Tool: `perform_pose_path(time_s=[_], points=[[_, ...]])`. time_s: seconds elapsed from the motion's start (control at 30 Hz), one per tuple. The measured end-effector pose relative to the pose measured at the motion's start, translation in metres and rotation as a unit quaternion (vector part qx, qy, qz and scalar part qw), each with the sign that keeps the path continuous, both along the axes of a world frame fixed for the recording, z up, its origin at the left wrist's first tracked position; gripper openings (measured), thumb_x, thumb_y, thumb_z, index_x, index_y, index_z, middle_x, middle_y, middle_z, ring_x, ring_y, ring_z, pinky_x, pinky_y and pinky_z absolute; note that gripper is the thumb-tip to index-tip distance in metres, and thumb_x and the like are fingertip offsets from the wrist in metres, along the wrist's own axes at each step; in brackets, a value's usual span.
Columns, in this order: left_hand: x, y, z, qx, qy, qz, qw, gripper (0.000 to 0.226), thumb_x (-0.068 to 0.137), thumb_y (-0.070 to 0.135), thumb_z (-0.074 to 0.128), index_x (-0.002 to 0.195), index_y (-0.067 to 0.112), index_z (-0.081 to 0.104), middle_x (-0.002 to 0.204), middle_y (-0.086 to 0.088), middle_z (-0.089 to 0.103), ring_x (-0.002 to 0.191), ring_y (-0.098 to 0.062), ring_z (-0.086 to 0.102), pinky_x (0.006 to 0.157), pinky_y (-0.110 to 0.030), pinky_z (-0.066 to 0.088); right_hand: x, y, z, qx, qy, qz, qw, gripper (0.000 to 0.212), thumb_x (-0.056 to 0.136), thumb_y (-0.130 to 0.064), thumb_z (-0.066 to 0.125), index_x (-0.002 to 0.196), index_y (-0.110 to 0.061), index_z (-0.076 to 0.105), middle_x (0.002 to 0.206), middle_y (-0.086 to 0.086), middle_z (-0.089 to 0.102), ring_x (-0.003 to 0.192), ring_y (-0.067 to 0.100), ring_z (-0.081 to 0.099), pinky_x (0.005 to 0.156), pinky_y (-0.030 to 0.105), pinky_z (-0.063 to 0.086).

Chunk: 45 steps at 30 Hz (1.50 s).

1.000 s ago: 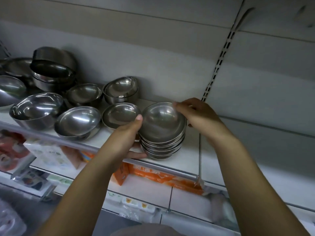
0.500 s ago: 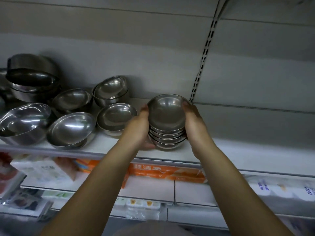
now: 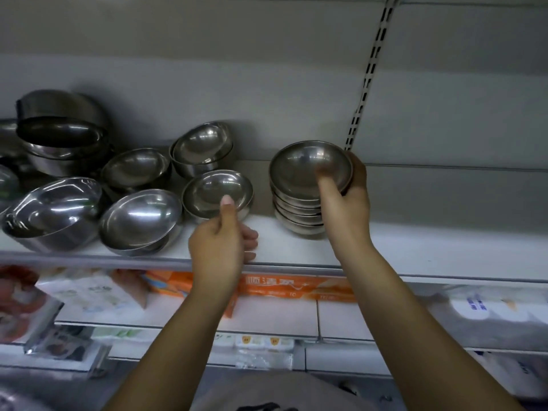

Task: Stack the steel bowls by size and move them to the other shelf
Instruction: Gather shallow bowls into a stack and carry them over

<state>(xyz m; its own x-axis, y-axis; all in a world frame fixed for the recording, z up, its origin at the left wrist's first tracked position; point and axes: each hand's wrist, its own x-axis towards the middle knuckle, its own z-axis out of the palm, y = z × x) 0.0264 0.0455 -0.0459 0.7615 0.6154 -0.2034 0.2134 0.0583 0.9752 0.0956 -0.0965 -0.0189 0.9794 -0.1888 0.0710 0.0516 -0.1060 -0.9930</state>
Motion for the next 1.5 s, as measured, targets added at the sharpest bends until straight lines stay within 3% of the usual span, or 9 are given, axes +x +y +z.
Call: perform_pose_path(time_s=[0.1,0.27,0.67,0.83,1.0,1.17,1.3,1.43,1.5], points=[[-0.007,0.023,-0.001,-0.001,0.051,0.004,0.999,0.071,0.106,0.054,0.045,0.067,-0.001,0.066,0.065,-0.018,0.075,0.055,-0.028,0.074,0.048,-0.029,0.056,0.004,0.000,-0.003,0.004,-0.016,-0.008,1.000,0.063,0.086,-0.043,0.069,0.144,-0.028,0.052,0.136,-0.005,0.063,0.124,0.015,0.059,0.109,0.033,0.049],[0.000,0.041,0.007,0.020,0.122,-0.046,0.991,0.070,0.106,0.056,0.044,0.095,-0.010,0.065,0.064,-0.019,0.075,0.053,-0.027,0.075,0.038,-0.020,0.049,0.013,-0.002,-0.007,0.014,-0.025,-0.009,1.000,0.027,0.096,-0.030,0.069,0.115,-0.043,0.055,0.108,-0.022,0.065,0.100,-0.008,0.061,0.095,0.022,0.049],[0.005,0.039,0.017,-0.077,0.070,-0.022,0.994,0.053,0.111,0.036,0.043,0.098,-0.012,0.062,0.065,-0.021,0.074,0.052,-0.027,0.074,0.044,-0.025,0.056,0.021,-0.002,-0.012,0.020,-0.016,0.003,1.000,0.022,0.098,-0.035,0.066,0.117,-0.040,0.056,0.105,-0.024,0.064,0.096,-0.013,0.058,0.076,0.001,0.044],[0.009,0.042,0.035,-0.025,0.005,0.017,1.000,0.047,0.109,0.033,0.043,0.099,-0.008,0.063,0.070,-0.023,0.075,0.057,-0.031,0.075,0.048,-0.027,0.059,0.022,-0.007,-0.013,0.017,-0.026,0.020,0.999,0.024,0.098,-0.039,0.067,0.120,-0.039,0.056,0.109,-0.022,0.064,0.099,-0.011,0.059,0.084,0.011,0.046],[0.022,0.035,0.061,0.065,-0.045,-0.022,0.997,0.043,0.107,0.033,0.043,0.092,0.000,0.067,0.068,-0.018,0.075,0.055,-0.030,0.073,0.047,-0.028,0.055,0.021,-0.015,-0.005,0.018,0.004,0.055,0.998,0.061,0.097,-0.055,0.061,0.151,-0.033,0.044,0.143,-0.008,0.057,0.125,0.013,0.055,0.103,0.028,0.044],[0.037,0.009,0.079,0.098,-0.016,-0.103,0.990,0.051,0.109,0.038,0.044,0.083,0.000,0.066,0.054,-0.014,0.069,0.041,-0.020,0.064,0.038,-0.025,0.049,0.026,-0.028,0.011,0.043,0.014,0.085,0.995,0.053,0.104,-0.051,0.048,0.152,-0.031,0.042,0.107,-0.032,0.053,0.098,-0.013,0.053,0.074,0.001,0.039],[0.046,-0.009,0.082,0.121,-0.002,-0.151,0.981,0.050,0.107,0.035,0.044,0.075,0.003,0.064,0.051,-0.015,0.067,0.036,-0.020,0.059,0.036,-0.022,0.045,0.025,-0.030,0.015,0.025,0.016,0.104,0.994,0.054,0.098,-0.066,0.048,0.141,-0.034,0.052,0.130,-0.017,0.063,0.120,0.005,0.058,0.102,0.023,0.044],[0.051,-0.016,0.077,0.176,0.019,-0.159,0.971,0.053,0.105,0.039,0.045,0.067,0.008,0.063,0.047,-0.009,0.062,0.039,-0.020,0.056,0.044,-0.026,0.047,0.024,-0.032,0.012,0.015,0.016,0.110,0.994,0.020,0.101,-0.057,0.051,0.114,-0.046,0.060,0.106,-0.029,0.064,0.096,-0.019,0.058,0.080,0.007,0.044],[0.052,-0.013,0.072,0.211,0.014,-0.149,0.966,0.054,0.103,0.043,0.048,0.067,0.006,0.060,0.051,-0.010,0.060,0.053,-0.026,0.059,0.060,-0.042,0.055,0.023,-0.032,0.014,0.008,0.024,0.113,0.993,0.015,0.101,-0.056,0.051,0.109,-0.048,0.059,0.102,-0.032,0.062,0.088,-0.023,0.056,0.071,0.002,0.041]])
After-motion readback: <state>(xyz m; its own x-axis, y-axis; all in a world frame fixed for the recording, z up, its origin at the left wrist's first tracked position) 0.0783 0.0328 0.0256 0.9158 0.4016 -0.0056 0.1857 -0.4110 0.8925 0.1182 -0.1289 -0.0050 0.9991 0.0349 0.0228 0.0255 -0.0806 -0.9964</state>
